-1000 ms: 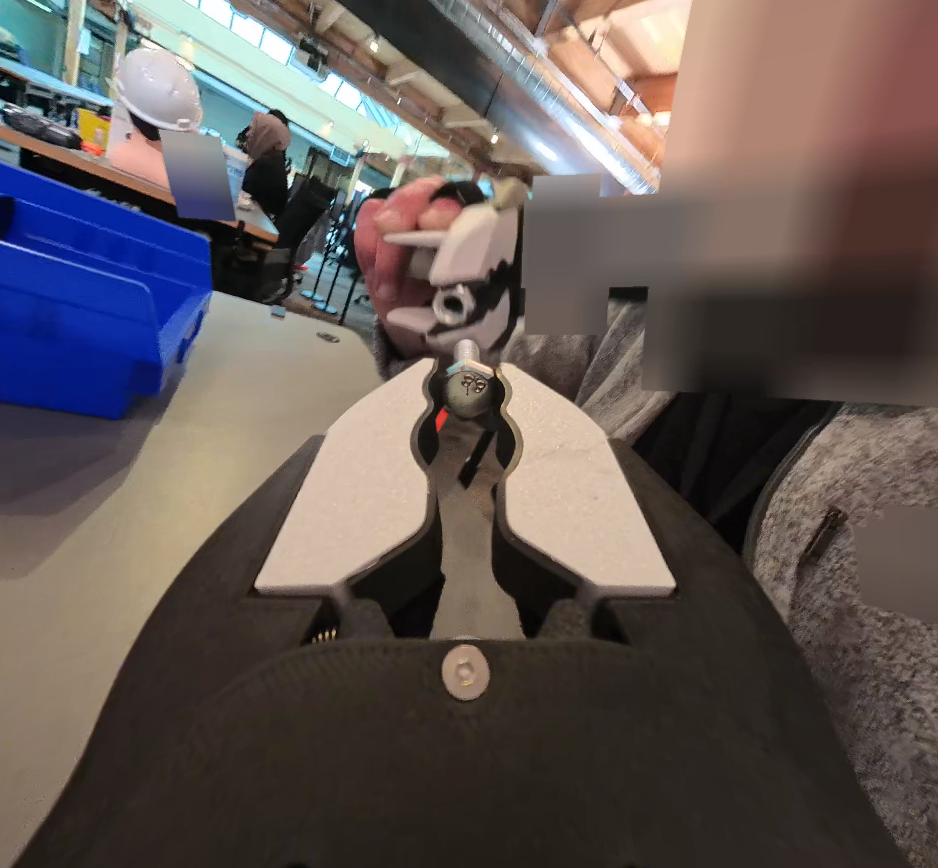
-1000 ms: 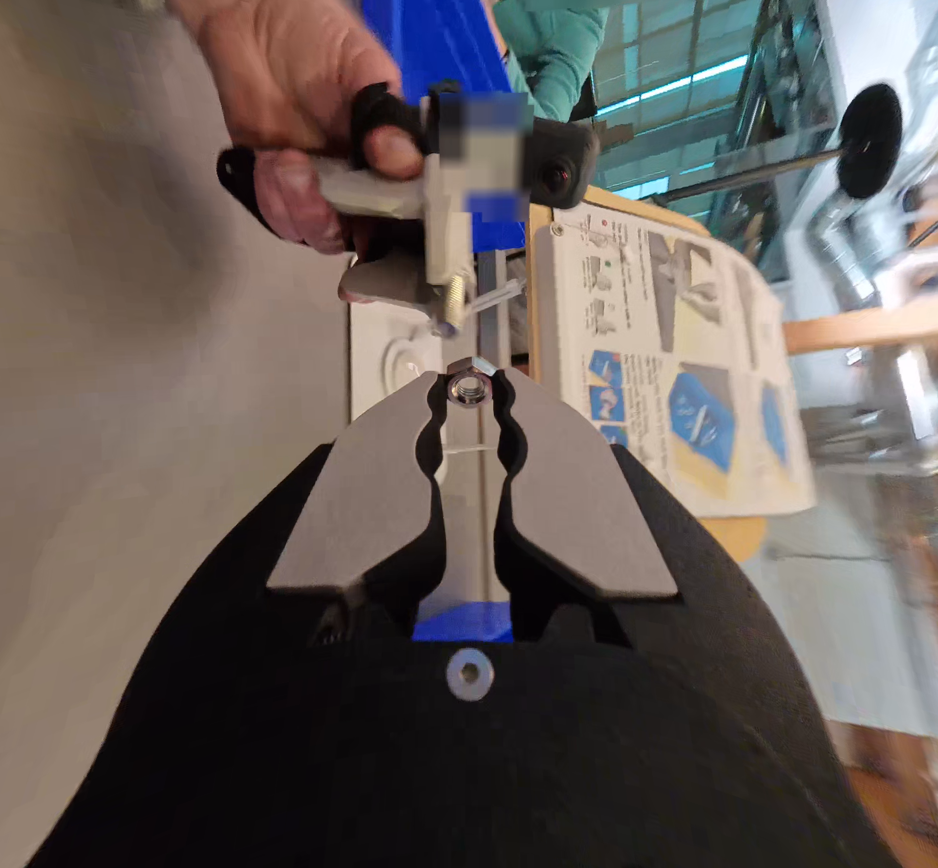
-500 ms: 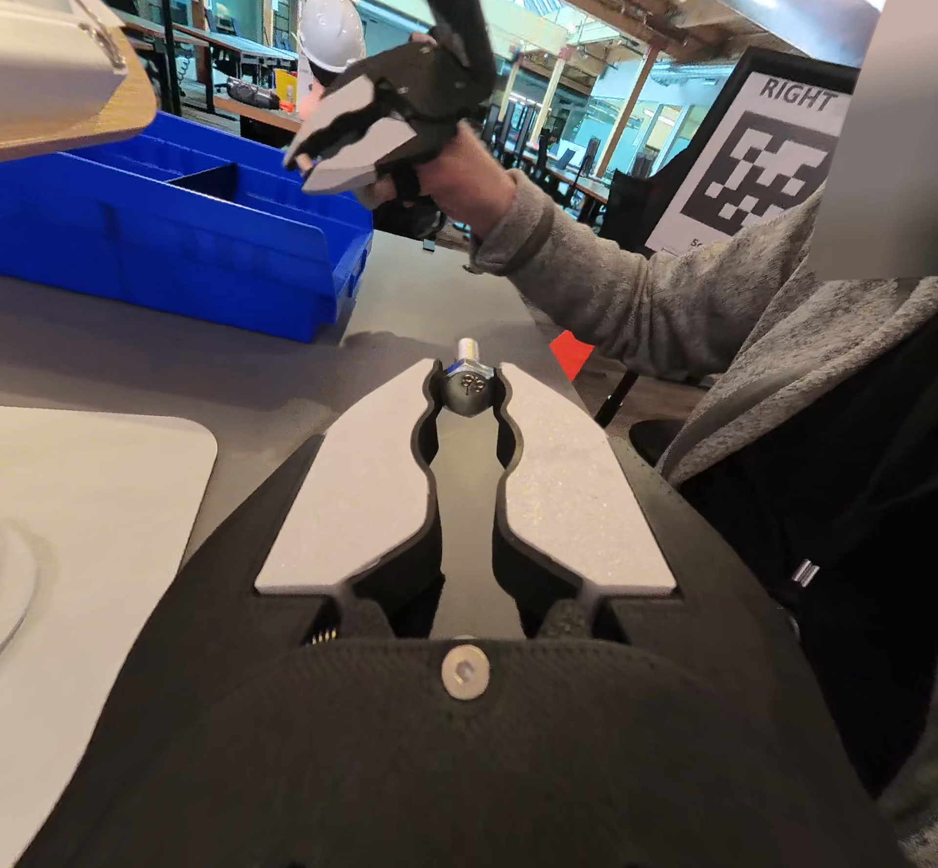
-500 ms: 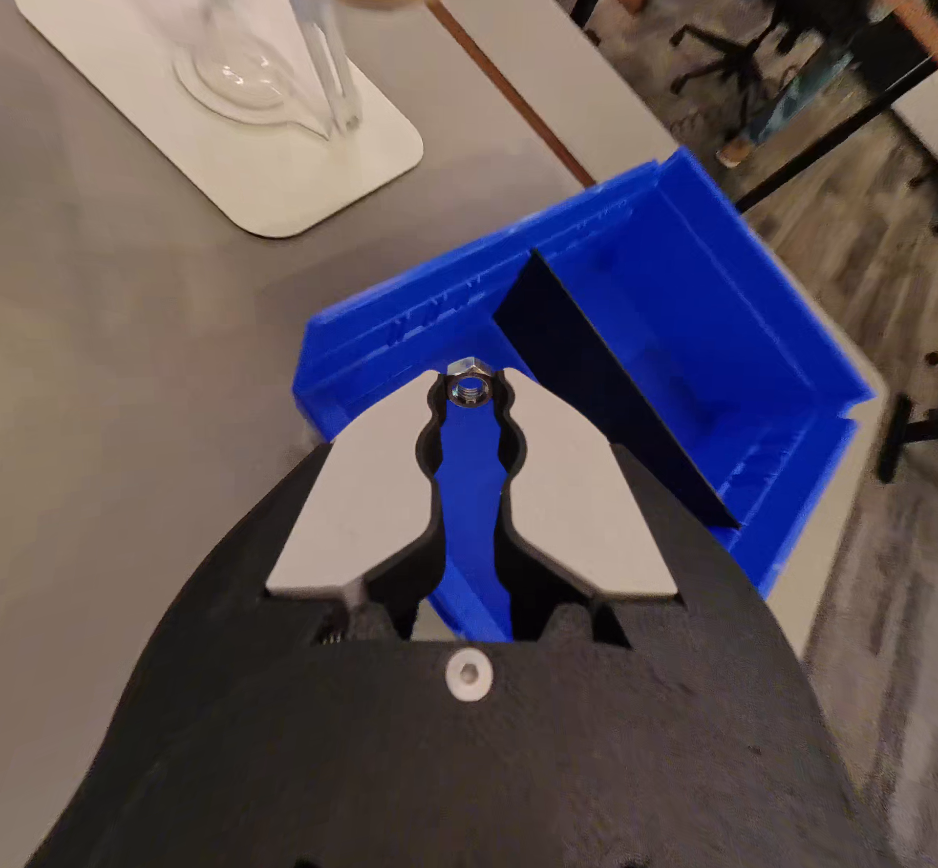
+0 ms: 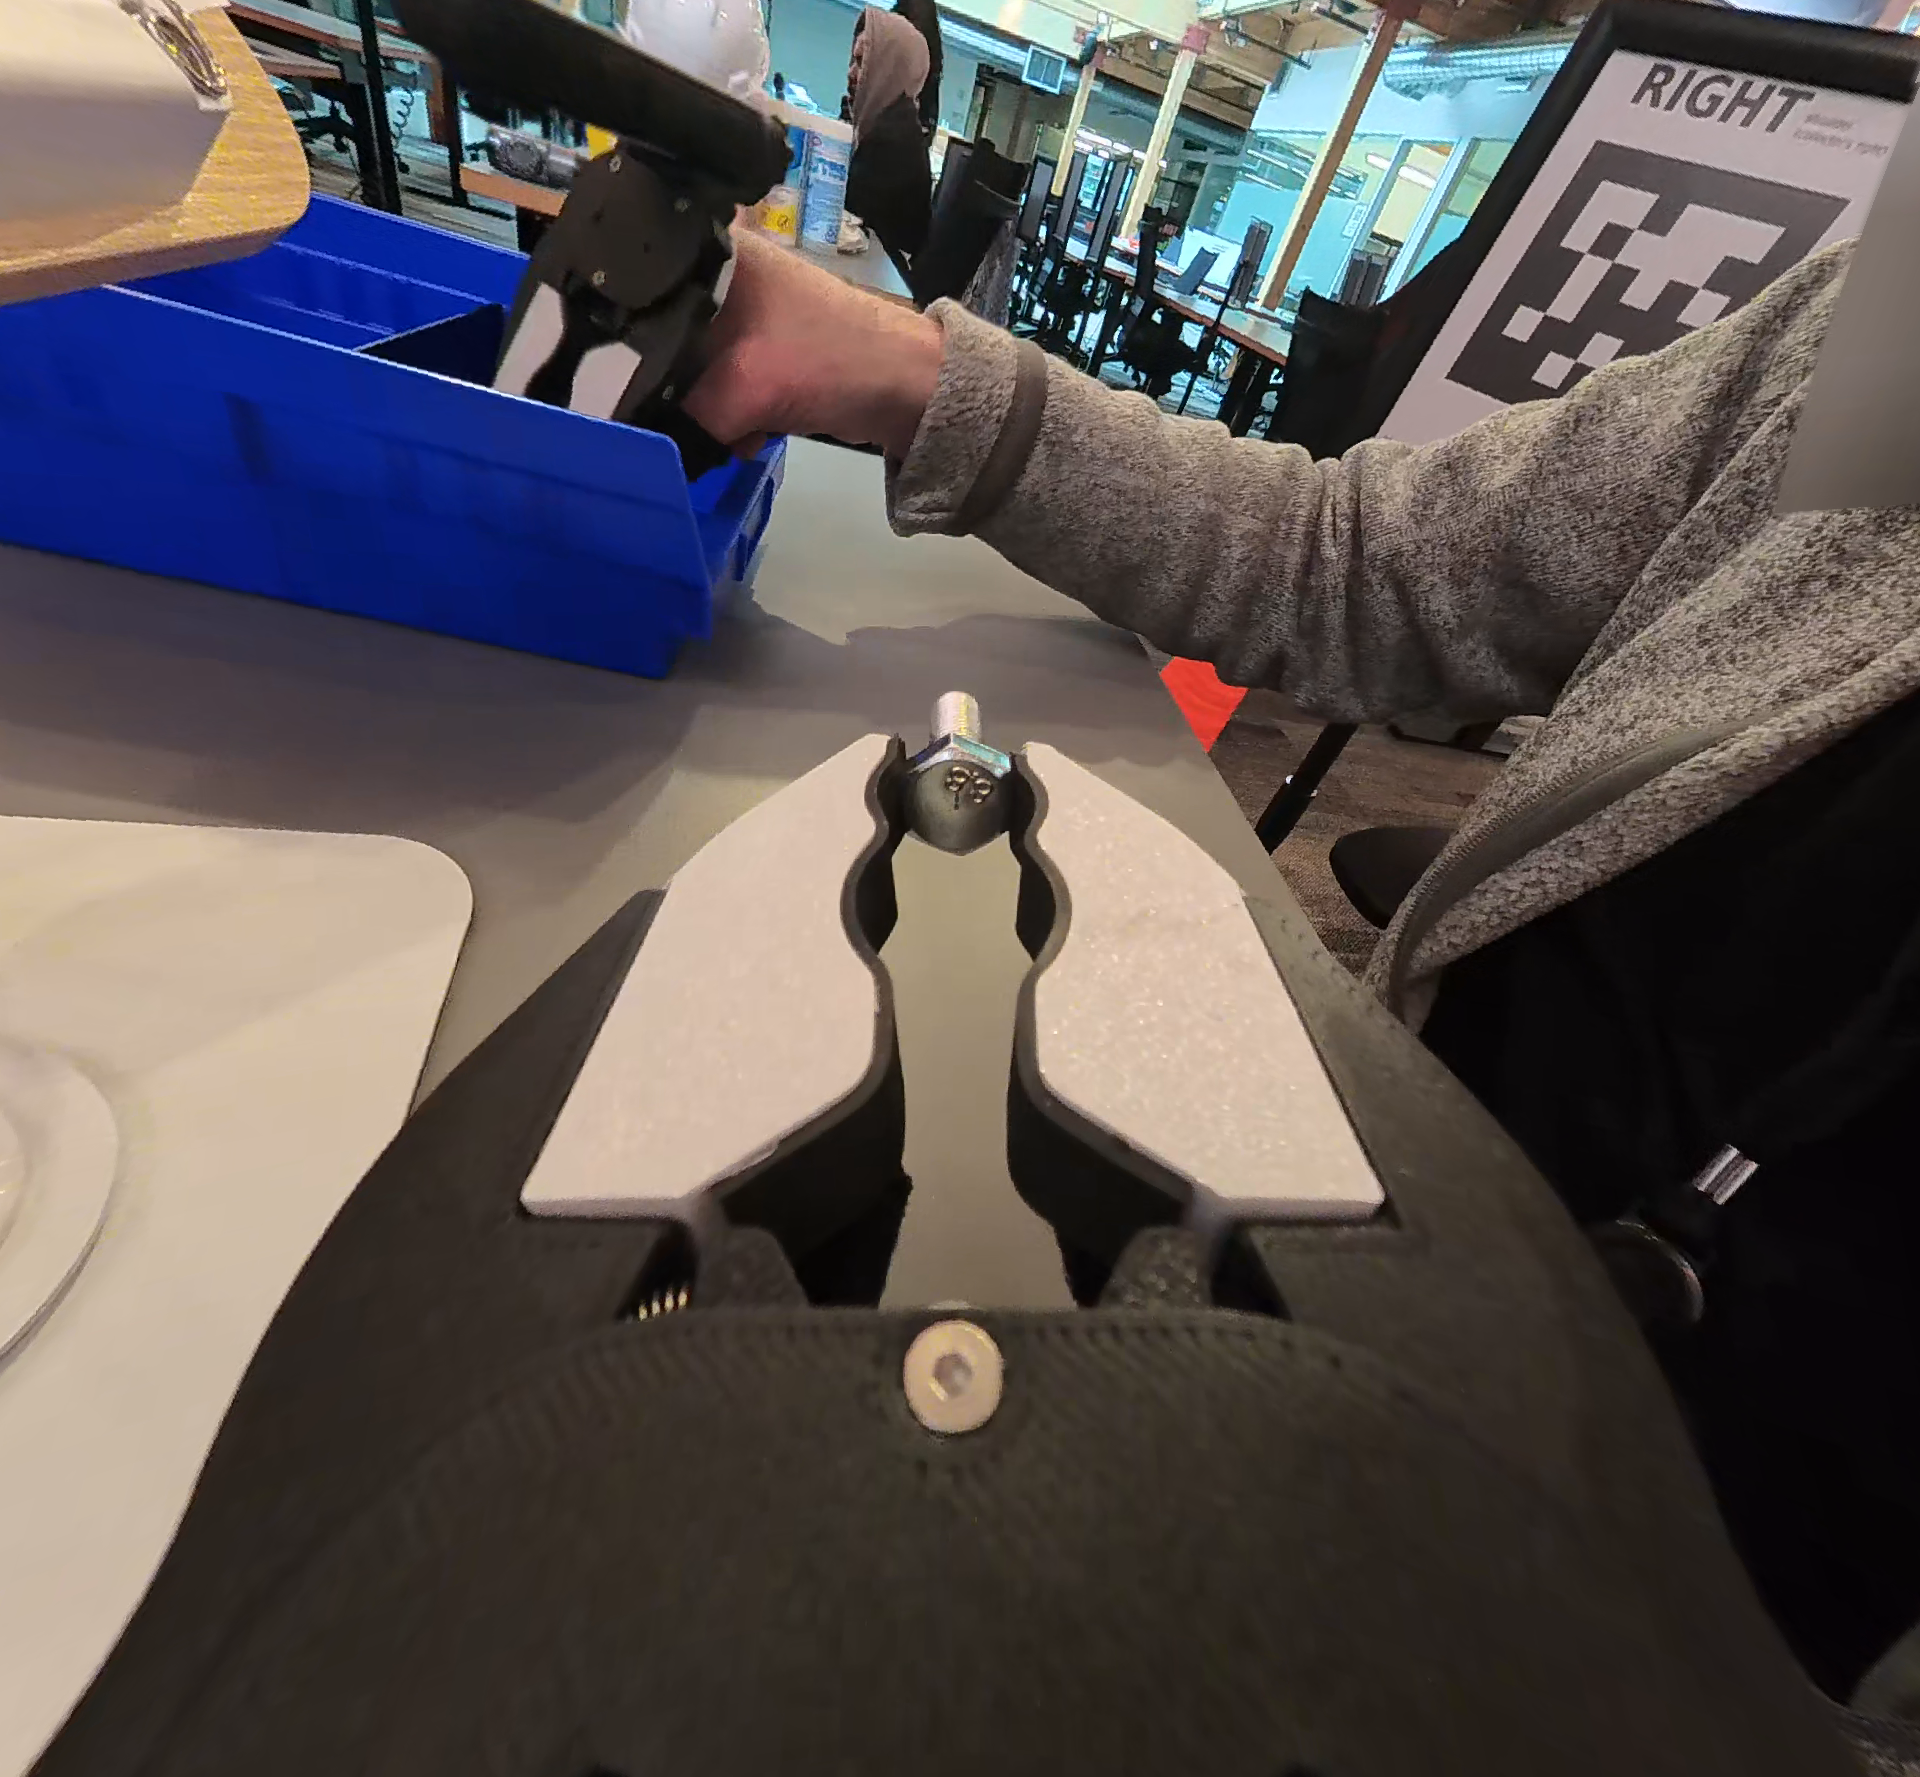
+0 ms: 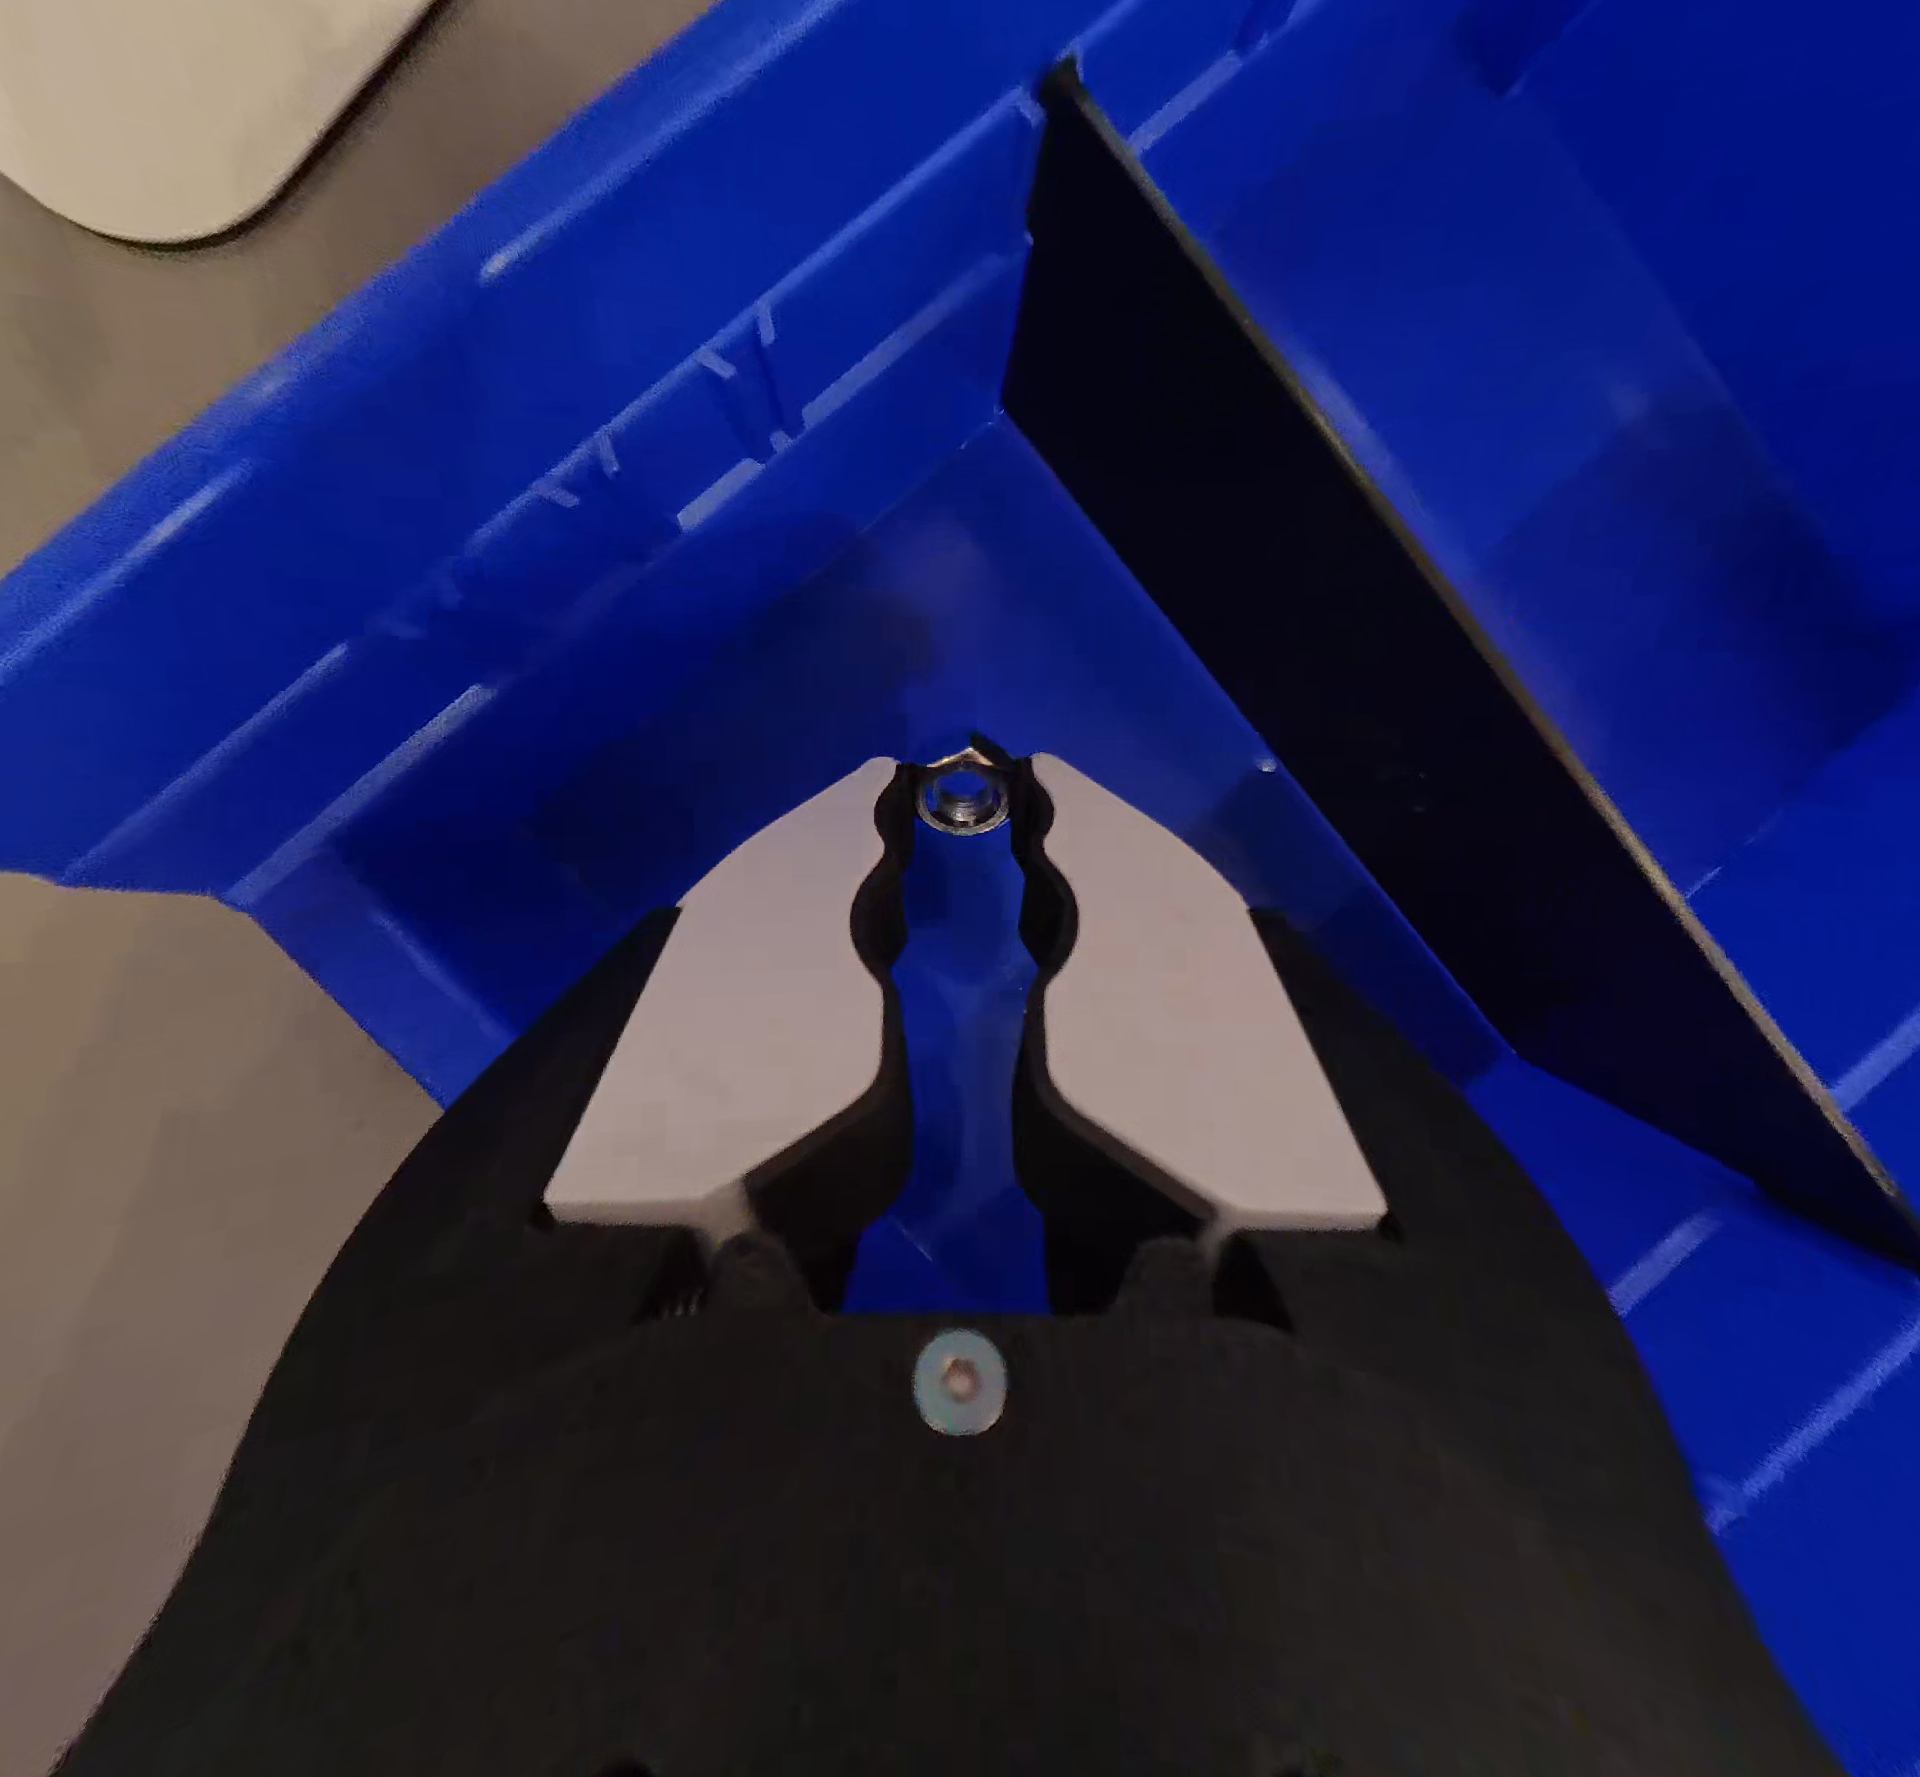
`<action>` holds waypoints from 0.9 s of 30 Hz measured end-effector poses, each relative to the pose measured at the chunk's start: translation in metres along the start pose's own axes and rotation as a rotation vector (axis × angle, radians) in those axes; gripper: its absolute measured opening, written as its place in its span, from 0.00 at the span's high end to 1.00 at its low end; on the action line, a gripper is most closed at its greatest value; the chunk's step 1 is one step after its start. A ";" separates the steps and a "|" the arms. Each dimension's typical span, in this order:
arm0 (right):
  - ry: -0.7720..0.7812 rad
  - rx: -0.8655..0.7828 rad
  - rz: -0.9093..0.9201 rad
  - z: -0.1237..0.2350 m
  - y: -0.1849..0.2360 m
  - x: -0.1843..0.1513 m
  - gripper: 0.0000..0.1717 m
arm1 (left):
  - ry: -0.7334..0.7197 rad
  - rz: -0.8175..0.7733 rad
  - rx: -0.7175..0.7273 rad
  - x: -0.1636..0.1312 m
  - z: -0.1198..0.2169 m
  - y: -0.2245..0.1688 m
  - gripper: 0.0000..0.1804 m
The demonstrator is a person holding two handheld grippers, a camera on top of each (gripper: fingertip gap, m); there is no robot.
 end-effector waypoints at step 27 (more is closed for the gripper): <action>-0.689 0.754 0.125 0.098 0.210 0.077 0.88 | -0.012 -0.347 0.167 0.009 -0.001 -0.009 0.90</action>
Point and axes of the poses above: each gripper's, where its closed fingertips meet, z back along the fingers, x out of its top, y = z × x across the jaws, the point moved 3 cm from there along z, back along the fingers, and after that the axes turned 6 degrees about x, right-handed, at the moved point
